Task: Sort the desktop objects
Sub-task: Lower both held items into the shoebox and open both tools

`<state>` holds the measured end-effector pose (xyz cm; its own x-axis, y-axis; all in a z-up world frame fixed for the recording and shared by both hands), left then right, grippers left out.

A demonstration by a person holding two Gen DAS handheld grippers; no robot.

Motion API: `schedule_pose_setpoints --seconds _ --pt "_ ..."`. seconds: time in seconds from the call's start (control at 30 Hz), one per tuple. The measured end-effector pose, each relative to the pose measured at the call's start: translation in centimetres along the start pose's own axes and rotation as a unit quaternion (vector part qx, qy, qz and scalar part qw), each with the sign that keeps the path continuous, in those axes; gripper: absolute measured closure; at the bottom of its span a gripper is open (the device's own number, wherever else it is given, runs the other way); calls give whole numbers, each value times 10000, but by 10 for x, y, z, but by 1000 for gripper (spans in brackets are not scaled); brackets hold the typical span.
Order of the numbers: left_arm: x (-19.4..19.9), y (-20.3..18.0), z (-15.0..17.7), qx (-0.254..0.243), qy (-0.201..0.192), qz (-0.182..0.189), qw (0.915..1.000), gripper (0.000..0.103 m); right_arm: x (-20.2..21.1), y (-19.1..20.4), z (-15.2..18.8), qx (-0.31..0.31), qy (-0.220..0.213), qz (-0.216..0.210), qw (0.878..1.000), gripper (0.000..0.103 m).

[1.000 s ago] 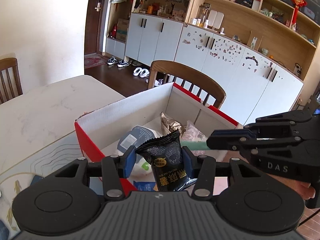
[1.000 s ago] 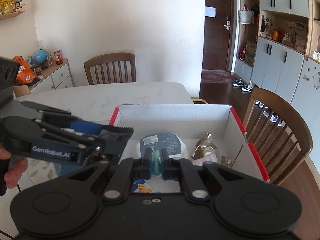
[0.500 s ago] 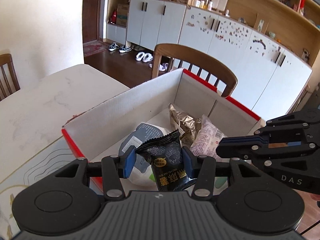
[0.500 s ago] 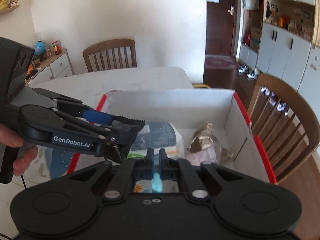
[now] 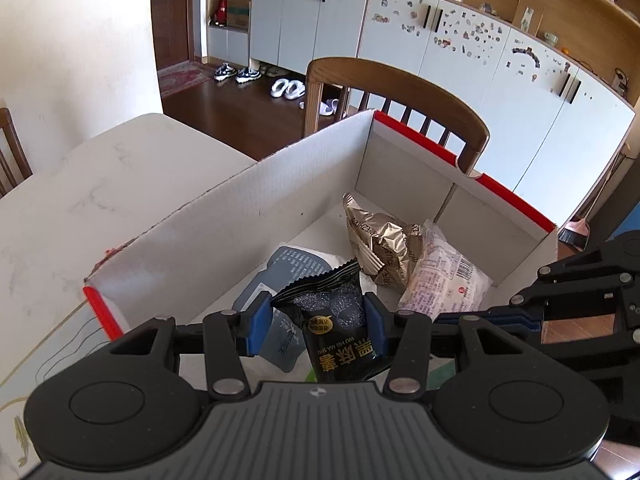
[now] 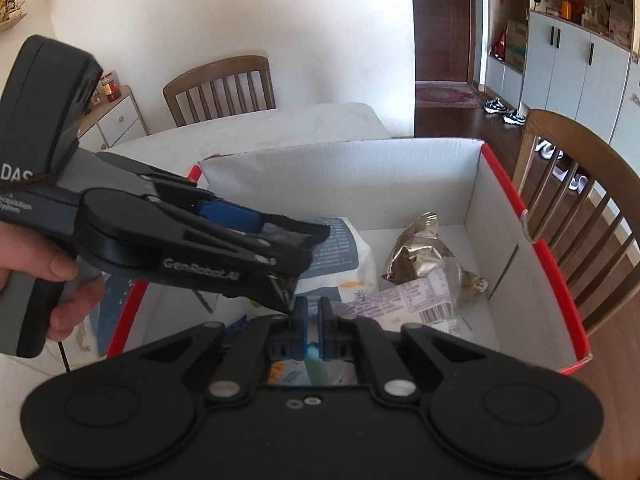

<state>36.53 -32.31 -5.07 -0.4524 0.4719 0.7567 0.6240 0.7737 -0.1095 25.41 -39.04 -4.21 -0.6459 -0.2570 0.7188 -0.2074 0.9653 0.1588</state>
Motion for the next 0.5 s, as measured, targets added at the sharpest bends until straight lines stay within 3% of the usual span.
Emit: schedule_pose_setpoints --seconds 0.33,0.5 --pt "-21 -1 -7 -104 294 -26 9995 55 -5 -1 0 39 24 -45 10000 102" --pt "-31 1 -10 -101 482 -24 9988 55 1 -6 2 -44 28 -37 10000 94"
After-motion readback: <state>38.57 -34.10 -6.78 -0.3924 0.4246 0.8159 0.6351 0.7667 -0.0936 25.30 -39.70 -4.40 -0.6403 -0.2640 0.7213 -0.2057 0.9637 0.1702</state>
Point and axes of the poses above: each gripper's, at about its wrist camera, not at the fingertips, and x roughly against the way its jaws point, y to its left, z to its underside, the point moved 3 cm from there along -x, roughly the way its jaws point, and after that the axes turned 1 degree about -y, right-handed, at the moved point
